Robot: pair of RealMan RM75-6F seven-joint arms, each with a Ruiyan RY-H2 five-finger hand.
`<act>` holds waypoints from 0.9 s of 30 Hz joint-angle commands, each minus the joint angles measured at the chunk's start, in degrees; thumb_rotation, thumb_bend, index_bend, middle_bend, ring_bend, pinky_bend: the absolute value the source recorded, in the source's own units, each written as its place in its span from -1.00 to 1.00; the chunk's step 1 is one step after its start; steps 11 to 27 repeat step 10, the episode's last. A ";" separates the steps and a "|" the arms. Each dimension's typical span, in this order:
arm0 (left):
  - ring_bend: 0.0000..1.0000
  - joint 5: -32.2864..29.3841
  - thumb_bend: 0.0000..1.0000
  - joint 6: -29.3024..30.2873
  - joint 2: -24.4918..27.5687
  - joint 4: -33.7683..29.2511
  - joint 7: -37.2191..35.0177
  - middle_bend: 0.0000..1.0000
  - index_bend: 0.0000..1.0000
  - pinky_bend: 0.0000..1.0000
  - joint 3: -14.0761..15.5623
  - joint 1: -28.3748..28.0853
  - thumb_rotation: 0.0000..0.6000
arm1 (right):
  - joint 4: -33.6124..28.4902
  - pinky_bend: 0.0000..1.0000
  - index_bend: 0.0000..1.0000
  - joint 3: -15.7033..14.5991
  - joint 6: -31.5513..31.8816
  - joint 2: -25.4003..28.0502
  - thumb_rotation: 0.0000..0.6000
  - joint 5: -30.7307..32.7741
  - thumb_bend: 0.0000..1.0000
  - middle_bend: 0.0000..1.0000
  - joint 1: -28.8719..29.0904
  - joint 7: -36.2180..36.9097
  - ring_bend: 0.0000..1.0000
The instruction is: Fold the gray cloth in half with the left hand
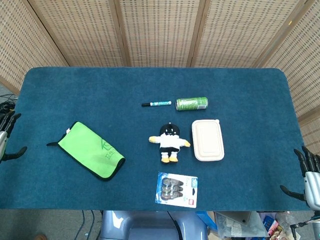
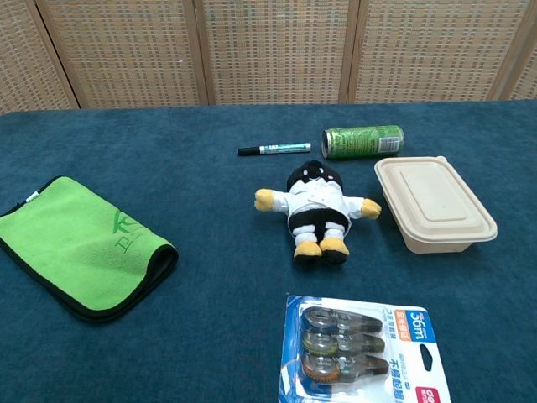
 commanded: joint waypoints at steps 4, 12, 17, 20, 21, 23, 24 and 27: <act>-1.00 1.97 -0.42 12.59 -5.31 -8.50 9.98 -1.00 -1.00 -1.00 0.98 7.06 1.00 | 1.36 -1.00 -1.00 0.22 1.84 -0.49 1.00 -1.46 -1.00 -1.00 -0.38 1.71 -1.00; -1.00 5.35 -0.42 14.83 -7.48 -8.87 14.35 -1.00 -1.00 -1.00 2.19 8.36 1.00 | 2.07 -1.00 -1.00 0.46 2.82 -0.53 1.00 -1.68 -1.00 -1.00 -0.74 2.87 -1.00; -1.00 5.35 -0.42 14.83 -7.48 -8.87 14.35 -1.00 -1.00 -1.00 2.19 8.36 1.00 | 2.07 -1.00 -1.00 0.46 2.82 -0.53 1.00 -1.68 -1.00 -1.00 -0.74 2.87 -1.00; -1.00 5.35 -0.42 14.83 -7.48 -8.87 14.35 -1.00 -1.00 -1.00 2.19 8.36 1.00 | 2.07 -1.00 -1.00 0.46 2.82 -0.53 1.00 -1.68 -1.00 -1.00 -0.74 2.87 -1.00; -1.00 5.35 -0.42 14.83 -7.48 -8.87 14.35 -1.00 -1.00 -1.00 2.19 8.36 1.00 | 2.07 -1.00 -1.00 0.46 2.82 -0.53 1.00 -1.68 -1.00 -1.00 -0.74 2.87 -1.00; -1.00 5.35 -0.42 14.83 -7.48 -8.87 14.35 -1.00 -1.00 -1.00 2.19 8.36 1.00 | 2.07 -1.00 -1.00 0.46 2.82 -0.53 1.00 -1.68 -1.00 -1.00 -0.74 2.87 -1.00; -1.00 5.35 -0.42 14.83 -7.48 -8.87 14.35 -1.00 -1.00 -1.00 2.19 8.36 1.00 | 2.07 -1.00 -1.00 0.46 2.82 -0.53 1.00 -1.68 -1.00 -1.00 -0.74 2.87 -1.00; -1.00 5.35 -0.42 14.83 -7.48 -8.87 14.35 -1.00 -1.00 -1.00 2.19 8.36 1.00 | 2.07 -1.00 -1.00 0.46 2.82 -0.53 1.00 -1.68 -1.00 -1.00 -0.74 2.87 -1.00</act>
